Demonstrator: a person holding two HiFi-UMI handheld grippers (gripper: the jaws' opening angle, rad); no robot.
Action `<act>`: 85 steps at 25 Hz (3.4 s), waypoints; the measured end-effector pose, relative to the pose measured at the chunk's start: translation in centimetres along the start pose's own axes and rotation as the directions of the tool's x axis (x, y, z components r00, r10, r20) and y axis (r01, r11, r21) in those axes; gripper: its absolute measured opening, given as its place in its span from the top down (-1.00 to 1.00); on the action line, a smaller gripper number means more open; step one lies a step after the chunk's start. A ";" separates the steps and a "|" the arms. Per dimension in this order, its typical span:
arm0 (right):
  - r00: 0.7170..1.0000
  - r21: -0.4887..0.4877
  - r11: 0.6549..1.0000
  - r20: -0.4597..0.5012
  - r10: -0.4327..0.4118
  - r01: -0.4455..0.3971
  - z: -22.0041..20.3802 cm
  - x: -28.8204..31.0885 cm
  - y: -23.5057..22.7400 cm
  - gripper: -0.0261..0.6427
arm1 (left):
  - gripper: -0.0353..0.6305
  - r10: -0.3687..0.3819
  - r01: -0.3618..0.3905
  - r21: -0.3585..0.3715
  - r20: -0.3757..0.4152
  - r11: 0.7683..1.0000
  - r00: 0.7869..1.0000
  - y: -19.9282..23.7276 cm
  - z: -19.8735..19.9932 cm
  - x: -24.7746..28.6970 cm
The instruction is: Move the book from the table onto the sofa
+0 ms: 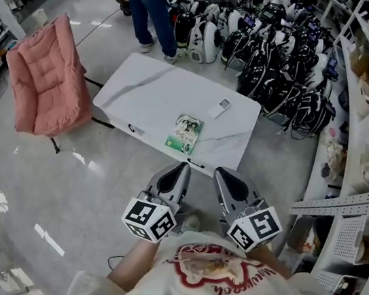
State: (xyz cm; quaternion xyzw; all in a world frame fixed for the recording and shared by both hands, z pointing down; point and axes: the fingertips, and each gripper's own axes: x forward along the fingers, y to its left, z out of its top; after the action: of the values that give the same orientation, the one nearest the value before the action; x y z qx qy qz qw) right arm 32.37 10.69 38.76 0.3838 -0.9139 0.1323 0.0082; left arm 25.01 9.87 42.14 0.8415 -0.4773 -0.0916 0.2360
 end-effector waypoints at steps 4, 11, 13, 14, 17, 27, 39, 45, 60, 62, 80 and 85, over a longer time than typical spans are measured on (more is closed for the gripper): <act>1.000 0.010 1.000 -0.013 -0.013 0.013 -0.7 1.9 -1.5 0.93 | 0.88 0.020 -0.020 -0.004 -0.015 1.000 1.000 2.0 -0.2 1.1; 0.999 0.021 0.999 -0.033 -0.033 0.034 -1.4 7.2 -4.1 0.93 | 0.88 0.023 -0.023 -0.018 -0.037 1.000 0.999 7.2 0.3 4.5; 0.998 0.024 0.999 -0.036 -0.046 0.047 -1.2 9.2 -5.2 0.93 | 0.88 0.009 -0.010 -0.021 -0.048 1.000 0.999 8.8 1.1 6.3; 0.998 0.025 0.998 -0.037 -0.054 0.055 -1.1 10.3 -5.8 0.92 | 0.88 0.000 -0.001 -0.021 -0.053 1.000 0.999 9.7 1.5 7.3; 0.996 0.028 0.996 -0.034 -0.085 0.086 -0.6 13.9 -7.8 0.93 | 0.88 -0.034 0.033 -0.020 -0.071 0.999 0.997 12.4 2.9 10.3; 0.980 0.056 0.978 -0.030 -0.198 0.199 -0.3 23.3 -13.3 0.92 | 0.88 -0.119 0.117 -0.018 -0.187 0.993 0.975 20.6 4.8 18.1; 0.923 0.188 0.922 -0.255 -0.288 0.339 -13.4 25.5 -21.1 0.79 | 0.37 -0.052 -0.026 -0.156 -0.473 0.987 0.880 29.9 -8.4 21.0; 0.862 0.249 0.894 -0.450 -0.235 0.373 -25.0 25.9 -23.7 0.39 | 0.26 0.019 -0.187 -0.203 -0.628 0.961 0.778 35.5 -19.3 19.2; 0.743 0.433 0.742 -0.656 -0.129 0.511 -44.8 23.8 -21.8 0.18 | 0.03 -0.052 -0.368 -0.319 -0.812 0.874 0.581 43.4 -37.7 16.3; 0.731 0.460 0.709 -0.673 -0.113 0.534 -46.3 23.1 -21.0 0.17 | 0.03 -0.097 -0.363 -0.363 -0.808 0.858 0.581 43.2 -38.5 16.3; 0.747 0.610 0.580 -0.665 0.005 0.539 -50.1 20.8 -19.8 0.16 | 0.10 -0.299 -0.303 -0.568 -0.730 0.765 0.614 39.7 -41.1 12.9; 0.762 0.684 0.563 -0.632 0.140 0.463 -51.7 21.7 -20.1 0.16 | 0.10 -0.389 -0.209 -0.559 -0.755 0.802 0.527 39.7 -41.3 13.5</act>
State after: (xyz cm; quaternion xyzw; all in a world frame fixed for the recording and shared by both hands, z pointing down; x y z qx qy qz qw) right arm 26.78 -5.15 95.89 0.3649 -0.6485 0.6518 0.1463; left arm 17.60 -5.96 98.38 0.6851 -0.2011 0.1710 0.6789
